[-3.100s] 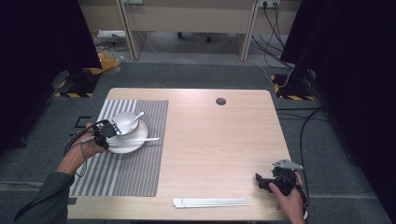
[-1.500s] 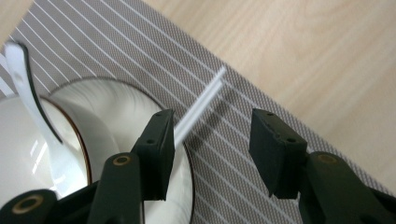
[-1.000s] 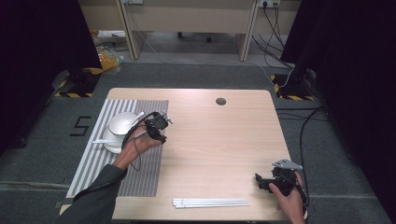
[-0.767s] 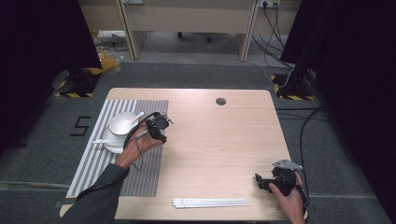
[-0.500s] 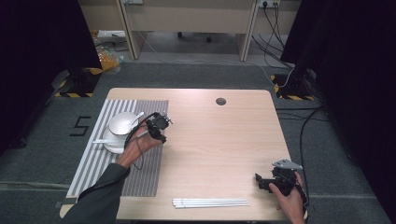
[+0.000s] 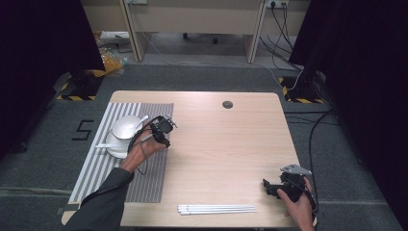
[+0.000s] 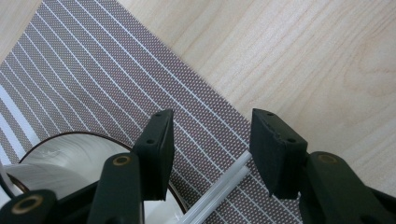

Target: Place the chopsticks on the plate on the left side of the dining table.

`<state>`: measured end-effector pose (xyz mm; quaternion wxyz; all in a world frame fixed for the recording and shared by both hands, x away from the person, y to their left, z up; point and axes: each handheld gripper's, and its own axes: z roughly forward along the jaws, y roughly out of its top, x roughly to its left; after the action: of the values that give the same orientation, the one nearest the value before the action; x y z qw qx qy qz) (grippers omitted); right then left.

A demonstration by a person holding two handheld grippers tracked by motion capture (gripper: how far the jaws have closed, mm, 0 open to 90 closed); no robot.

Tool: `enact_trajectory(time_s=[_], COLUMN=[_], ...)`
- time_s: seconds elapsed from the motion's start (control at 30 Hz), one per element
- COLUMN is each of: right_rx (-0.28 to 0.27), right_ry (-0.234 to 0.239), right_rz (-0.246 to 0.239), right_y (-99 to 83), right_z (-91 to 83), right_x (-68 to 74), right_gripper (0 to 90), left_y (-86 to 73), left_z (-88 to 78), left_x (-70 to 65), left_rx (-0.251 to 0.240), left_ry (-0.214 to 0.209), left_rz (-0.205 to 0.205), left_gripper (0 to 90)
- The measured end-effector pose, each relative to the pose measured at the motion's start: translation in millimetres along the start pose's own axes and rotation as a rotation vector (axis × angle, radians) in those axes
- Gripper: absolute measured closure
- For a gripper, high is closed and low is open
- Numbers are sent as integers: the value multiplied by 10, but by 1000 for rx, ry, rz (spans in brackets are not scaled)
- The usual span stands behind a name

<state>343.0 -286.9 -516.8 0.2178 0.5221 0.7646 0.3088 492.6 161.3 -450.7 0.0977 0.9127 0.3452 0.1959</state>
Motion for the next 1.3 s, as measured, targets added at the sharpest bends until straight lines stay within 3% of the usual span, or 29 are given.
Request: enact_trajectory(time_s=[0.73,1.03,1.3], right_rx=[0,0,0], right_ry=[0,0,1], right_rz=[1,0,1], right_y=[0,0,0], right_z=[0,0,0], right_x=[1,0,1], right_gripper=[3,3,3], left_y=[-22,-41,-148], left_z=[-49,-180,-280], left_x=[17,-11,-41], left_rx=[2,-38,-87], left_ry=[8,-8,-37], left_rz=[1,-4,-34], left_gripper=[484,476,473])
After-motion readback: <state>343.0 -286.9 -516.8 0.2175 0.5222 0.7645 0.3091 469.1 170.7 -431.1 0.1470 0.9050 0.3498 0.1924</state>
